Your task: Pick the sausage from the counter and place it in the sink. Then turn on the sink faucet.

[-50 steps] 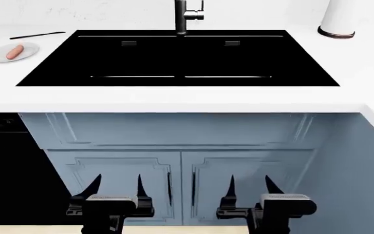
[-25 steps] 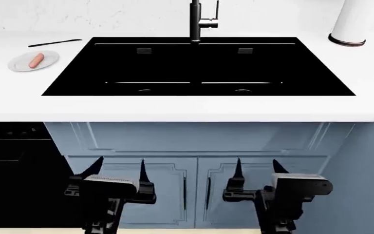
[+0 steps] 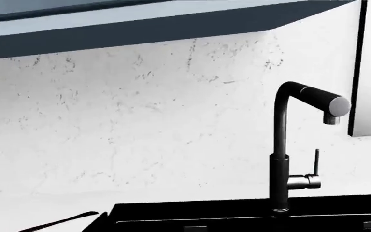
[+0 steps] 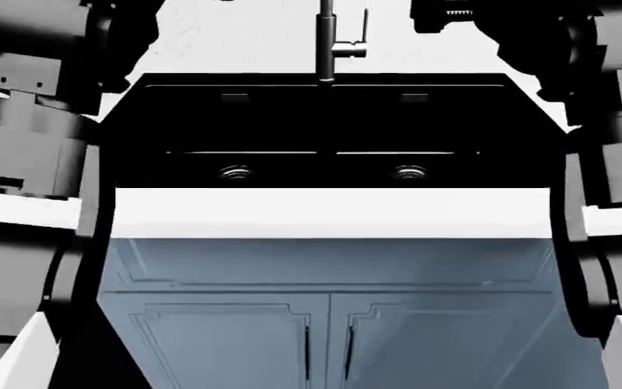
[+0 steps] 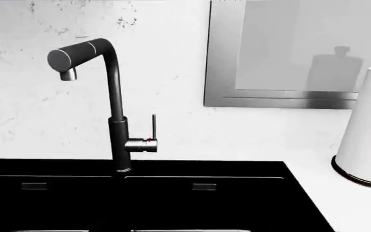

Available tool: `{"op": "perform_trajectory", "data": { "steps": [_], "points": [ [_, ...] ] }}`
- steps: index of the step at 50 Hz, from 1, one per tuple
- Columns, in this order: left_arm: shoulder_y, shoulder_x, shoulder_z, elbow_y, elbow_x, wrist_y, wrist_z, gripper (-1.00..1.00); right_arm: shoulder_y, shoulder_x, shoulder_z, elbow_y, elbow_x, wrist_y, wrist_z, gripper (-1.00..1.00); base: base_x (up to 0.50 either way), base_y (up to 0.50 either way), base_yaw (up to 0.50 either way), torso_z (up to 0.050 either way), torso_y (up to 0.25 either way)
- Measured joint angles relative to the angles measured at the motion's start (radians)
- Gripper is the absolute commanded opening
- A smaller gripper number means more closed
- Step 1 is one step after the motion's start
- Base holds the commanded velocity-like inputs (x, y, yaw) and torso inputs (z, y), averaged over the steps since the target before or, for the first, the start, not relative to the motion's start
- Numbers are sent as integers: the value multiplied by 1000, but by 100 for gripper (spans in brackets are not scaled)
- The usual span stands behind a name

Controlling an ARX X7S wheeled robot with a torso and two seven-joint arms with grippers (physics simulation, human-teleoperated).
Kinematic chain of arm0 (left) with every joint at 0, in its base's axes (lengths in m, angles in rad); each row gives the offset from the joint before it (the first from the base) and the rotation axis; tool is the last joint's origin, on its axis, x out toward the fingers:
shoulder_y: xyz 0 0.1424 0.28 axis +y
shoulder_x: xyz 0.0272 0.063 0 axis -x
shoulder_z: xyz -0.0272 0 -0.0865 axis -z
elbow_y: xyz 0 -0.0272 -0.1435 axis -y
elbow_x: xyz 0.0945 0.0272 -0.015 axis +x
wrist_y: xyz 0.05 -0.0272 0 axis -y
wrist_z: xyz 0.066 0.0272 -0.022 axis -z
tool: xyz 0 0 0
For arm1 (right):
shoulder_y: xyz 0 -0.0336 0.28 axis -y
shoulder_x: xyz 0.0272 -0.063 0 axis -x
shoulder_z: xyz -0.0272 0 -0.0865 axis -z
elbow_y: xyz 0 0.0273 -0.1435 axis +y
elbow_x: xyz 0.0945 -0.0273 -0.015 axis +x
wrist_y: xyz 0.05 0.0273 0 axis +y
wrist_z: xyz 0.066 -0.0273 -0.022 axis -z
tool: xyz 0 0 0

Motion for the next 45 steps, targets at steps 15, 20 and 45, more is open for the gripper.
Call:
{"op": "perform_trajectory", "data": {
  "steps": [15, 20, 45],
  "points": [
    [-164, 34, -42, -374, 146, 72, -34, 100, 182, -42, 94, 372, -252, -50, -77, 100, 500, 0, 0, 0, 0],
    [-175, 37, -58, -417, 173, 79, -46, 100, 197, -50, 119, 414, -298, -56, -86, 100, 500, 0, 0, 0, 0],
    [-175, 46, -85, -477, 216, 108, -69, 100, 193, -55, 162, 474, -382, -75, -82, 100, 500, 0, 0, 0, 0]
  ]
}}
